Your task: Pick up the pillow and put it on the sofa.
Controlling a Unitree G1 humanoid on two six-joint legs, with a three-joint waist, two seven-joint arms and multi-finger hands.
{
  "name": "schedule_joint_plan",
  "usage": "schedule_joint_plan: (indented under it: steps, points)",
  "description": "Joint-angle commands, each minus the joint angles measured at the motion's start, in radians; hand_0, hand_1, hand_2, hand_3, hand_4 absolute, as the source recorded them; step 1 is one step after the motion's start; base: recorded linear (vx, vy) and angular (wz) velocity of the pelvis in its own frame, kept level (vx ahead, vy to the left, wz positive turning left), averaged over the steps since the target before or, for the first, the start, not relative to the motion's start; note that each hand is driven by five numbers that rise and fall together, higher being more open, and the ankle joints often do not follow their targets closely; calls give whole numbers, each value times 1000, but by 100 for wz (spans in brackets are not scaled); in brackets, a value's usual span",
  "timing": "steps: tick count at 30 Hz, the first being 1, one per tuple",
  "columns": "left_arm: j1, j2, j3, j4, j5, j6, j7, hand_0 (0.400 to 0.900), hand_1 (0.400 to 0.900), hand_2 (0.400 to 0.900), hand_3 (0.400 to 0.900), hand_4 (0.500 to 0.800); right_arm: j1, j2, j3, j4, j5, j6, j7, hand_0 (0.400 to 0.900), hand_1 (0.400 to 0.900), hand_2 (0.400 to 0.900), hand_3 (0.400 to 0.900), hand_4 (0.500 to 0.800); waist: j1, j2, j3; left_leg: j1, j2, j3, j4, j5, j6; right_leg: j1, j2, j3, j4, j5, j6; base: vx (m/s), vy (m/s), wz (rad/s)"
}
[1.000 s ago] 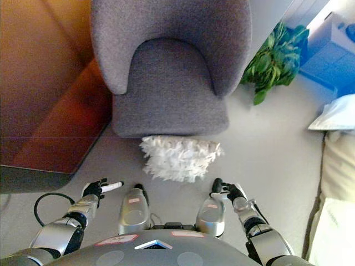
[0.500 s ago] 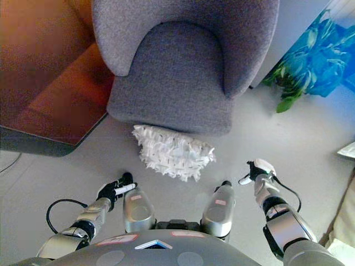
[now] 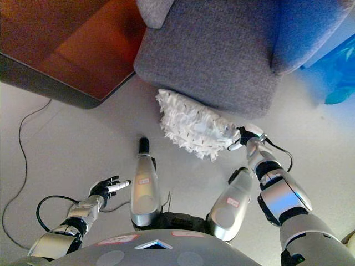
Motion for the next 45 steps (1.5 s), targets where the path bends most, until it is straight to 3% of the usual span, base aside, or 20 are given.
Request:
schedule_joint_plan:
  steps: [1,21,27,41,45]
  points:
    - [31,105,-26,2,-63,-20,12,900,900,900,900,800,-71,-68,-52,-35,14,-1,-11,900,900,900,900,800,13,11,-10,53,48,-49,67,-56,27,-82,-40,109,-87,147,9,-57,71,9]
    - [81,90,-41,54,-138,-94,-39,900,900,900,900,800,-288,-159,-9,-4,102,-20,16,900,900,900,900,800,38,51,53,-169,26,-88,242,-107,22,-280,-32,193,15,153,9,-42,56,-2]
    - [90,65,-63,37,-164,-95,-57,900,900,900,900,800,-383,-175,-2,4,174,-18,51,900,900,900,900,800,42,92,61,-251,4,-86,278,-109,24,-360,-34,222,40,166,9,-71,108,4]
    - [139,26,-48,66,-177,-143,-93,900,900,900,900,800,-545,-114,24,27,286,-19,142,900,900,900,900,800,65,157,61,-406,-1,-78,356,-138,18,-514,-57,262,86,184,9,-50,116,2]
    - [154,15,-45,33,-186,-135,-73,900,900,900,900,800,-567,-93,23,25,272,-8,152,900,900,900,900,800,71,175,61,-438,-4,-77,368,-137,16,-546,-63,273,94,192,9,-25,98,2]
